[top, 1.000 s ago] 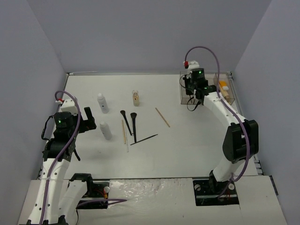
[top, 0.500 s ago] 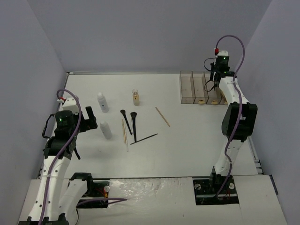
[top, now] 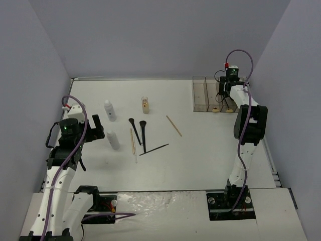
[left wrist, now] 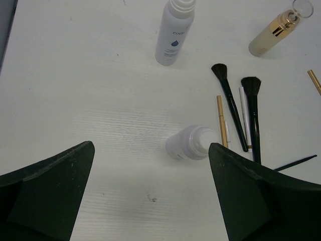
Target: Organize the makeup
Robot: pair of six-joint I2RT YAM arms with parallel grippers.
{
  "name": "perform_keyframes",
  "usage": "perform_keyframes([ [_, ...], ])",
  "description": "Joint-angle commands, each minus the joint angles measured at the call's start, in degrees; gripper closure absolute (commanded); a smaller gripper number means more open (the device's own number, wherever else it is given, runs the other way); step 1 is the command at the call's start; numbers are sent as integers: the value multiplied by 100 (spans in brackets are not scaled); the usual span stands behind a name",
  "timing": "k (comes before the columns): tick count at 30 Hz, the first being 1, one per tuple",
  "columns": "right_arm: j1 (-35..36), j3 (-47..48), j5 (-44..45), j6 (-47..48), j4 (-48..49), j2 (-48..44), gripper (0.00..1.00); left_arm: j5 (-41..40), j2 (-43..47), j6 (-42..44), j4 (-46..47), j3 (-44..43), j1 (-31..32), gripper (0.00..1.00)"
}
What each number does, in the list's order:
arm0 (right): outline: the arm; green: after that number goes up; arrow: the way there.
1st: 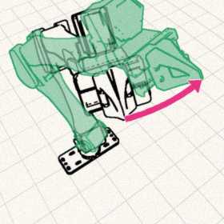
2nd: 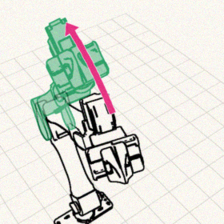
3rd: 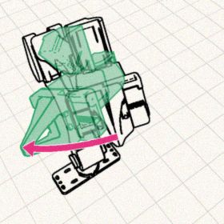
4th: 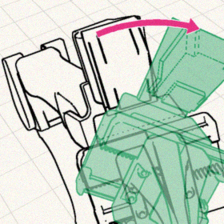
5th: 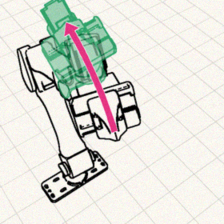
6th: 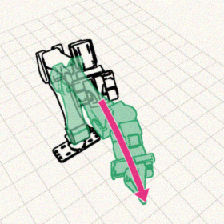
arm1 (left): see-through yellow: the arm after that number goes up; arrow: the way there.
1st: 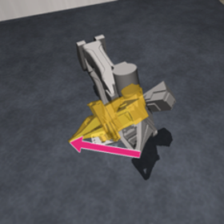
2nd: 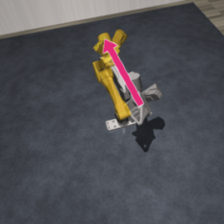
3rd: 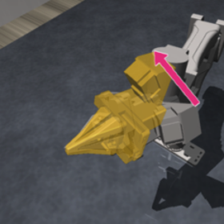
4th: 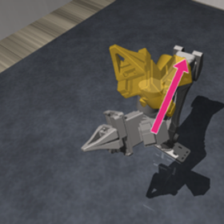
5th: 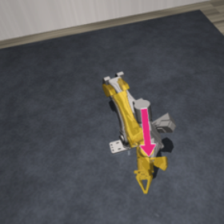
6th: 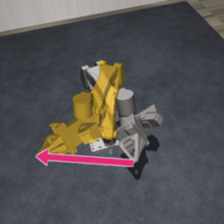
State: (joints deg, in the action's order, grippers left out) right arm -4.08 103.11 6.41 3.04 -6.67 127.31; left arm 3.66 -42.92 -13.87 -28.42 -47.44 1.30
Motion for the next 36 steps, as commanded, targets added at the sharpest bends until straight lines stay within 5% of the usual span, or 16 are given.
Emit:
perform_keyframes([
  [1, 91, -312, 219, -622, 245, -1235, 50, 98, 19, 68, 293, -315, -51, 3],
  [5, 665, -1311, 567, -1531, 254, -2393, 49, 153, 75, 51, 307, -300, -60, 3],
  [14, 3580, -4139, 2418, -4501, 267, -4161, 43, 112, 146, 9, 348, -257, -88, 3],
  [19, 5060, -4518, 3136, -5775, 74, -3800, 42, 48, 144, -2, 337, -257, -99, 3],
  [24, 6265, -3763, 3612, -6841, -581, -2757, 46, -15, 153, -12, 327, -248, -104, 3],
  [36, 6920, -3288, 3517, -7898, -950, -1595, 55, -67, 214, -11, 311, -248, -104, 3],
])
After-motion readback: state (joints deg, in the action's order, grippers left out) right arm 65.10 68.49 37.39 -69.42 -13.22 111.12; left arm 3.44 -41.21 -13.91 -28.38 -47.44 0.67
